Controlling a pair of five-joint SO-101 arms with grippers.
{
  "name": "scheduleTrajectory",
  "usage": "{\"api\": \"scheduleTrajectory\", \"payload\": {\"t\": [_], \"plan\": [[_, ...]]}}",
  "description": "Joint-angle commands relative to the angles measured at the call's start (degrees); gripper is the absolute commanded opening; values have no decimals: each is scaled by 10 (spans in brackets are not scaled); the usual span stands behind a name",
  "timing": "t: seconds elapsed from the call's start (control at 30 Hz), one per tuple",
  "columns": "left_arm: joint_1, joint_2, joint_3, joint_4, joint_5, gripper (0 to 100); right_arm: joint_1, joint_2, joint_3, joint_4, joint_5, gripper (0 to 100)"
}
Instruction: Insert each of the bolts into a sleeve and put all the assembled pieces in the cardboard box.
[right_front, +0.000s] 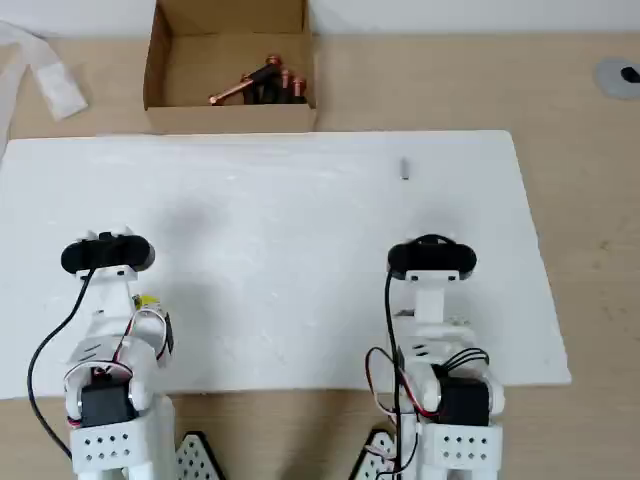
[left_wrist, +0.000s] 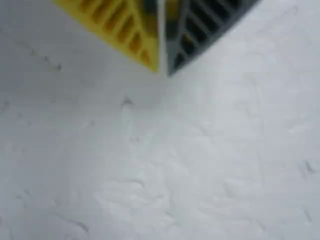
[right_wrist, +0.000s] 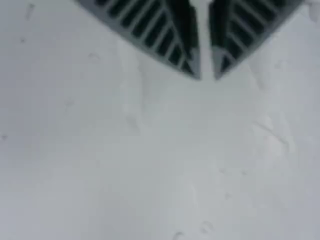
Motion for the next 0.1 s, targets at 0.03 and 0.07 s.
{"api": "scheduleTrajectory", "payload": {"t": [0.03,0.07], "plan": [[-7,-5,-3,-2,-3,8,-7,-57,1,3,-2,10],[-7,-5,-3,-2,-3,8,-7,-57,1,3,-2,10]]}}
